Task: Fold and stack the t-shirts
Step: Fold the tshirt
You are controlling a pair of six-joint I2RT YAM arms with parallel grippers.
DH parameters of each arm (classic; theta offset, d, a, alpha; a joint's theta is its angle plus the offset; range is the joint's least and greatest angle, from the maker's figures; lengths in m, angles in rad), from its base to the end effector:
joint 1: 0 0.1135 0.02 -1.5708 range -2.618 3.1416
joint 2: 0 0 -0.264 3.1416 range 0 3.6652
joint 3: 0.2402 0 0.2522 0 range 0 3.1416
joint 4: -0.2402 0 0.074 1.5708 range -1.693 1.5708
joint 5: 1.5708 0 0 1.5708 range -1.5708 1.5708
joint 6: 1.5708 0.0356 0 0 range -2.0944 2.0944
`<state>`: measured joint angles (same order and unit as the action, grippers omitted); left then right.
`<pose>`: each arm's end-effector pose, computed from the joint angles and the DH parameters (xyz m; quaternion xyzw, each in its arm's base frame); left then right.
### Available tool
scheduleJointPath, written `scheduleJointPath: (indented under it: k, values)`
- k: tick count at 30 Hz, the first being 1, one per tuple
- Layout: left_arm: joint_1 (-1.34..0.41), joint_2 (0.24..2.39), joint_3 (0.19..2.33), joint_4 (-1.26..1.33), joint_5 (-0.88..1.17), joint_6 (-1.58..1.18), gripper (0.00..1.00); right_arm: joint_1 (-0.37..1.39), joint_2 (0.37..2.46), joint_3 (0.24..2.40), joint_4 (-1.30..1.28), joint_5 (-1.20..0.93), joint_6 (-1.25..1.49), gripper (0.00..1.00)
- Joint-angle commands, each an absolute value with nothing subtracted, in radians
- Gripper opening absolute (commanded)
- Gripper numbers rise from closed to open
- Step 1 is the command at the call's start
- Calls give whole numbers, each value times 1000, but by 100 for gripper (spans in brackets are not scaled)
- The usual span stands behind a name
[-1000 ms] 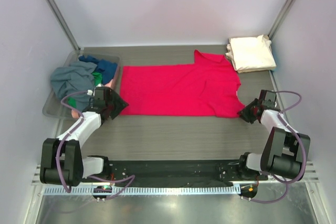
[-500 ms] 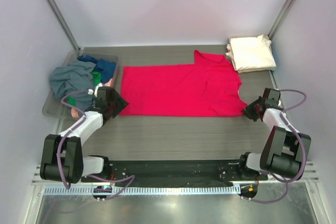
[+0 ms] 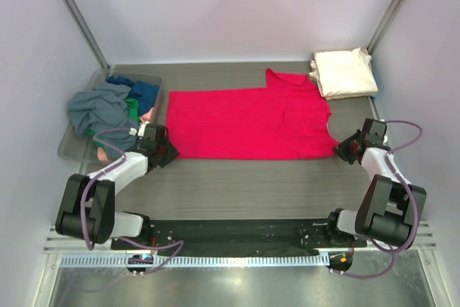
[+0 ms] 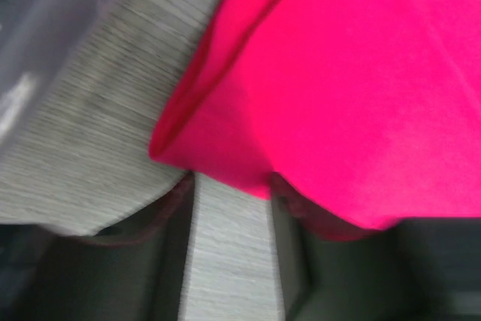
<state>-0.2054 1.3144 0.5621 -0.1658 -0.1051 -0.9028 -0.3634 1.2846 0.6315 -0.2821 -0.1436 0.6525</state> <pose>0.2351 -0.0452 0.1584 -0.3390 0.8832 -0.1261 0.2984 0.2274 -0.0810 0.1777 0.4413 0.8388 0.1123 0.2986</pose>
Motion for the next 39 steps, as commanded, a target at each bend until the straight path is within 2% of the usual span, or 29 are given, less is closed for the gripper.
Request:
scheduleJointPath:
  k: [1, 2, 3, 5, 6, 8, 15, 23, 28, 31, 32, 35, 39]
  values:
    - [-186, 1406, 561, -284, -178, -959, 39, -388, 1256, 669, -281, -121, 634, 8]
    - [-187, 1429, 571, -281, -179, -954, 32, -390, 1258, 669, -282, -126, 632, 8]
    - [-192, 1434, 586, -284, -190, -956, 20, -393, 1258, 667, -282, -126, 630, 8]
    - [-193, 1450, 609, -281, -228, -943, 2, -396, 1259, 663, -282, -127, 629, 7]
    - [-192, 1468, 629, -300, -233, -934, 0, -396, 1258, 663, -284, -130, 630, 6]
    - [-193, 1463, 701, -353, -212, -924, 0, -396, 1250, 667, -294, -132, 630, 4]
    - [-195, 1183, 735, -515, -204, -943, 0, -400, 1109, 713, -400, -83, 652, 2]
    - [-195, 877, 637, -686, -192, -985, 0, -402, 918, 646, -523, -34, 693, 16]
    - [-204, 709, 558, -794, -152, -1052, 0, -405, 778, 591, -612, -22, 699, 18]
    - [-264, 625, 545, -833, -157, -1100, 0, -407, 701, 597, -664, -31, 735, 28]
    - [-271, 608, 540, -839, -144, -1118, 2, -407, 683, 598, -685, -35, 745, 44]
    - [-285, 555, 563, -896, -120, -1134, 35, -405, 634, 601, -721, -41, 752, 79]
    - [-285, 506, 662, -923, -139, -1059, 55, -407, 658, 650, -704, -101, 747, 82]
